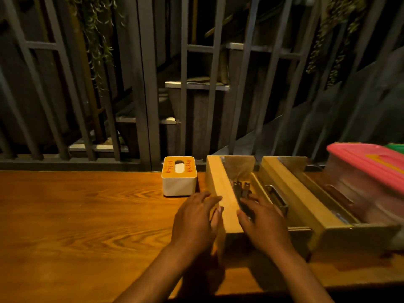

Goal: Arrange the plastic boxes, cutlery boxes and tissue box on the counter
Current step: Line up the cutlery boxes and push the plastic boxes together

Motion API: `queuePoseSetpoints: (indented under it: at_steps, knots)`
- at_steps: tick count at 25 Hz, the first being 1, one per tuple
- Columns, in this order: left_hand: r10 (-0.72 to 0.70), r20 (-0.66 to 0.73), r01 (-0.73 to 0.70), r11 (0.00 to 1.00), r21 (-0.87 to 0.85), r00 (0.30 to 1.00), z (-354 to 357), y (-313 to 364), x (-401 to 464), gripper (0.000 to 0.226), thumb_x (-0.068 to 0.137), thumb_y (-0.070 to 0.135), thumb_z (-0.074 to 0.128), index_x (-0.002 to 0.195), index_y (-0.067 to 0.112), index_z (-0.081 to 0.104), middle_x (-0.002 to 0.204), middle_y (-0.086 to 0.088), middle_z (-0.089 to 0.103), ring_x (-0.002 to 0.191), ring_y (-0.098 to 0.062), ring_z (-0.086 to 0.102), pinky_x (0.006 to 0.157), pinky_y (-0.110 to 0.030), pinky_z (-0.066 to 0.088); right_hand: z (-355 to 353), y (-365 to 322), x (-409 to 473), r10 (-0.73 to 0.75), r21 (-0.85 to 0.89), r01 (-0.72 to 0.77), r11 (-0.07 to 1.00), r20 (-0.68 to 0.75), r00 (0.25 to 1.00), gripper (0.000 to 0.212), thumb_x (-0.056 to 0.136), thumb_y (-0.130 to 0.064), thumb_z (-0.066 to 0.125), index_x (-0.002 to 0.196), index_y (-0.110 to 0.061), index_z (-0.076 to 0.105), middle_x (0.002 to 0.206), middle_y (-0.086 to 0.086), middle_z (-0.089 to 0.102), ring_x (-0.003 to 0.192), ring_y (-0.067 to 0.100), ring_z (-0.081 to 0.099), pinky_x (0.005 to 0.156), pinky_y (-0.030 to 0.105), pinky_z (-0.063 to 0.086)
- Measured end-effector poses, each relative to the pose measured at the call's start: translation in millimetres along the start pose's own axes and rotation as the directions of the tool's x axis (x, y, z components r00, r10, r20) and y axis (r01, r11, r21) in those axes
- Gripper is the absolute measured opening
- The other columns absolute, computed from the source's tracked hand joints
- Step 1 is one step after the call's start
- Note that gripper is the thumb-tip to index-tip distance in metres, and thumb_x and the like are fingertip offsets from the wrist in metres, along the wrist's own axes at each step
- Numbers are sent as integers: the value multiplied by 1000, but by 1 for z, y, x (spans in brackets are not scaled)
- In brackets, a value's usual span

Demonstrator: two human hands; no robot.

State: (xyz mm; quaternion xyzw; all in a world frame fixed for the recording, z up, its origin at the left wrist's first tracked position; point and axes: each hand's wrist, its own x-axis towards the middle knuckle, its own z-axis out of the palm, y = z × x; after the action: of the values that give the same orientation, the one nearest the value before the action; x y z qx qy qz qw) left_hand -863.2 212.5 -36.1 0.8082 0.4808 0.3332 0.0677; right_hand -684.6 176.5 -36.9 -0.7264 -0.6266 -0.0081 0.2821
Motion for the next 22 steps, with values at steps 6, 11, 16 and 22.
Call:
queuePoseSetpoints:
  at_steps: [6, 11, 16, 22]
  knots:
    - [-45, 167, 14, 983, 182, 985, 46, 74, -33, 55, 95, 60, 31, 147, 47, 17, 163, 5, 12, 149, -20, 4, 116, -37, 16, -43, 87, -34, -56, -79, 73, 994, 204, 977, 80, 77, -78, 47, 146, -52, 17, 162, -12, 8, 150, 19, 0, 119, 48, 8]
    - [-148, 166, 92, 948, 305, 975, 56, 83, -42, 61, 98, 47, 40, 148, 49, 5, 163, 9, 4, 149, -17, -4, 107, -36, 36, -44, 109, -26, -233, -43, 249, 967, 231, 945, 79, 87, -53, 58, 147, -51, 8, 163, -10, 3, 149, 19, -7, 119, 49, 13]
    - [-179, 127, 132, 941, 311, 976, 68, 75, -22, 61, 98, 42, 43, 150, 44, 11, 163, 6, 8, 149, -19, -1, 105, -36, 39, -31, 113, 2, -271, -9, 280, 960, 228, 935, 76, 89, -45, 60, 148, -46, 13, 163, -6, 8, 149, 21, -5, 118, 48, 13]
    - [-152, 86, 123, 953, 279, 985, 75, 39, 11, 60, 96, 38, 50, 149, 43, 21, 161, 4, 18, 149, -22, 6, 105, -41, 40, -2, 105, 37, -252, -33, 262, 964, 184, 950, 77, 87, -46, 62, 149, -43, 16, 162, -3, 12, 150, 26, 1, 118, 51, 16]
